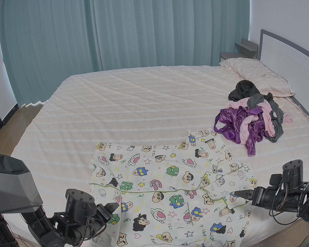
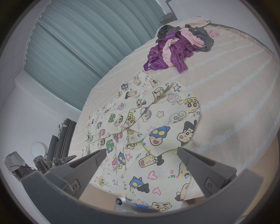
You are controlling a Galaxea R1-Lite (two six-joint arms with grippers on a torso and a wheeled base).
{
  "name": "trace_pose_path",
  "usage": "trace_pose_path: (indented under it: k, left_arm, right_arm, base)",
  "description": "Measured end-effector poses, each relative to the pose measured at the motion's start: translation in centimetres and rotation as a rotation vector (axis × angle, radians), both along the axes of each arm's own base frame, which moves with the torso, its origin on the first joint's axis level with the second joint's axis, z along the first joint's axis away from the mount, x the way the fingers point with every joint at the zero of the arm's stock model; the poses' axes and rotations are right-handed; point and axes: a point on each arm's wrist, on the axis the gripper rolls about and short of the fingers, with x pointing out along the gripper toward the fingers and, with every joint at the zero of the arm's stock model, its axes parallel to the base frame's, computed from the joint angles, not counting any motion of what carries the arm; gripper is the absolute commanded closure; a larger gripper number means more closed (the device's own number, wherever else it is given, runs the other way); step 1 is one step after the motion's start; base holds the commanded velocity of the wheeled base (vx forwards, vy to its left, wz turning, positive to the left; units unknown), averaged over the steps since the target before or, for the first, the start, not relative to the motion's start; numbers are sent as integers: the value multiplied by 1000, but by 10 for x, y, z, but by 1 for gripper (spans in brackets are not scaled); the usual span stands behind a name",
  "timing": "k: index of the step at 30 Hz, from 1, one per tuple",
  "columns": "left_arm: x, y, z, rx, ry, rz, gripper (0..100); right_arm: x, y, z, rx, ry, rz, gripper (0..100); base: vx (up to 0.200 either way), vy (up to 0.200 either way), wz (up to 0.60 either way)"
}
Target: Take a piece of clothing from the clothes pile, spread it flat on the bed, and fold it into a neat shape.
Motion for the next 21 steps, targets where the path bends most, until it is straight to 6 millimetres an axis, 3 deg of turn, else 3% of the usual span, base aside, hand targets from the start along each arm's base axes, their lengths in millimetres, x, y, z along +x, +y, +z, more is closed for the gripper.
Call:
trace_pose_path:
  k: [11,12,21]
  left_arm:
    - [6,-2,-7,-13,18,29,0]
    - [6,-2,-7,-12,18,30,100]
    - [1,1,-9,16,27,41,100]
  right_arm:
    - [0,0,0,0,0,0,0]
    - [0,0,0,0,1,0,0]
    - [0,0,0,0,0,0,0]
  base:
    - [0,0,0]
    - [0,0,0]
    - [0,0,0]
